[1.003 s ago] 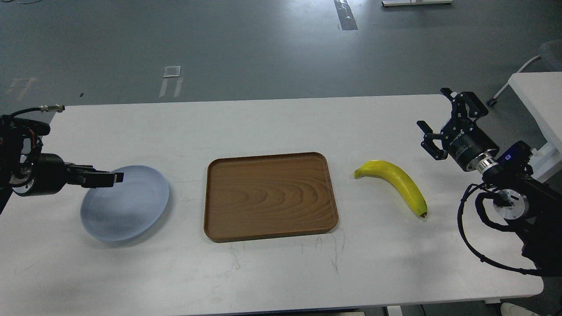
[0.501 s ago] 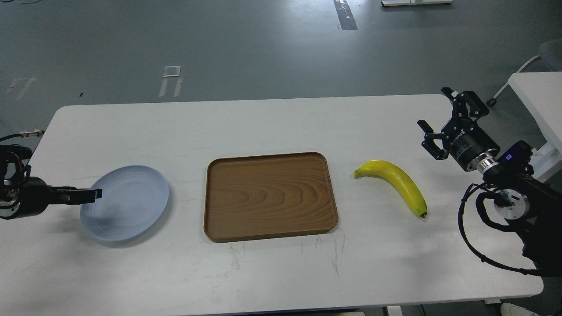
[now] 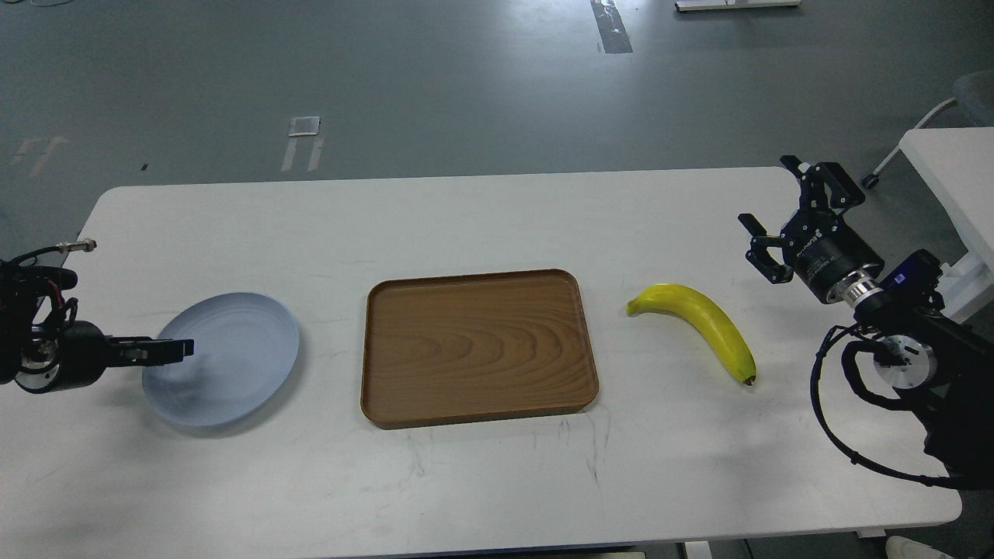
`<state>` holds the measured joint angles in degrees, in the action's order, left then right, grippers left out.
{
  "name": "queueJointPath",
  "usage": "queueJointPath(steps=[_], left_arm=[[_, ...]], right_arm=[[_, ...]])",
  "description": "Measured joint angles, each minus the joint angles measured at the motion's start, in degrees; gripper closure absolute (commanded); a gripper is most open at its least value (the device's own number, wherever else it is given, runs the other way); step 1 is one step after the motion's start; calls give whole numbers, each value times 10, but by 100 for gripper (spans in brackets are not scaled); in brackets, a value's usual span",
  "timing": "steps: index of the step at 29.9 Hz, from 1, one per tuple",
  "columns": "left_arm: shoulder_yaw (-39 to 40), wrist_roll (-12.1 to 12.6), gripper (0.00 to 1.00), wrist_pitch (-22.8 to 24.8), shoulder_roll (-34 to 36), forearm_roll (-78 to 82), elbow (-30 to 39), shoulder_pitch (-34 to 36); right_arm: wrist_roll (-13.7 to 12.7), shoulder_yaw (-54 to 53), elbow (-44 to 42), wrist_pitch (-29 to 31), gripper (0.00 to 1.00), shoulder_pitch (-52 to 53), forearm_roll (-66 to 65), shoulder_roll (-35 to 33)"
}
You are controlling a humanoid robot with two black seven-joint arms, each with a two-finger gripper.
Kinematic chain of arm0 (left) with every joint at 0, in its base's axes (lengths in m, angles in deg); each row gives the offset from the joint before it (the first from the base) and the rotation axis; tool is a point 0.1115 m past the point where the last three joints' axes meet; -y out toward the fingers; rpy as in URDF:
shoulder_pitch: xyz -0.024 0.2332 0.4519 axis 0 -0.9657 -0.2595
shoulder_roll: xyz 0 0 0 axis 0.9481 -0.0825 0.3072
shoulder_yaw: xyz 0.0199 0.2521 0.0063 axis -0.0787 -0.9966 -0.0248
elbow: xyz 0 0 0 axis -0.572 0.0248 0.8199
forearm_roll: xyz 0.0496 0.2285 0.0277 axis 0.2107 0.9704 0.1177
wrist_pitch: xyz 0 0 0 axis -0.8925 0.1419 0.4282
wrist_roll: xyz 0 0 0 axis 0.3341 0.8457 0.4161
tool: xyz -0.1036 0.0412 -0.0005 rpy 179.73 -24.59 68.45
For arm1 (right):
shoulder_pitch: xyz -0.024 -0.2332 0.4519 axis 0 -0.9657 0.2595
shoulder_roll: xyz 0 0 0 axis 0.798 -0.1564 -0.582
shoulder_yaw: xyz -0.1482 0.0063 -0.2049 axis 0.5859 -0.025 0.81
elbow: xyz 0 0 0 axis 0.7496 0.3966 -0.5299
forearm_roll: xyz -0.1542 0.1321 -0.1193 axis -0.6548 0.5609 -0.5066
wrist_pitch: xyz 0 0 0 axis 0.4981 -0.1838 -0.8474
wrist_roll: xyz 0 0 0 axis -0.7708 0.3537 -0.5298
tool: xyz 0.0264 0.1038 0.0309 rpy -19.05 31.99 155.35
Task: Place banana on plate with both arms
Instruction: 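Lower the left gripper to the blue plate rim and grasp it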
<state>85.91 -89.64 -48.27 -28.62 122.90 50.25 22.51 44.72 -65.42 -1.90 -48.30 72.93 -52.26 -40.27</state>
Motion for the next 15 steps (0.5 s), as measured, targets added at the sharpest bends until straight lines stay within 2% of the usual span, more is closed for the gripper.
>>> queueJointPath(steps=[3,4,5,15], left_arm=[[-2,0,80,0,0,-6,-2,0],[-3,0,96,0,-1,-7,-3,0],[-3,0,100,0,-1,-7,-4,0],[-8,22,100,-7,-6,-7,-6,1]], right_arm=[[0,0,0,0,0,0,0,0],[0,0,0,0,0,0,0,0],[0,0,0,0,0,0,0,1],[0,0,0,0,0,0,0,2]])
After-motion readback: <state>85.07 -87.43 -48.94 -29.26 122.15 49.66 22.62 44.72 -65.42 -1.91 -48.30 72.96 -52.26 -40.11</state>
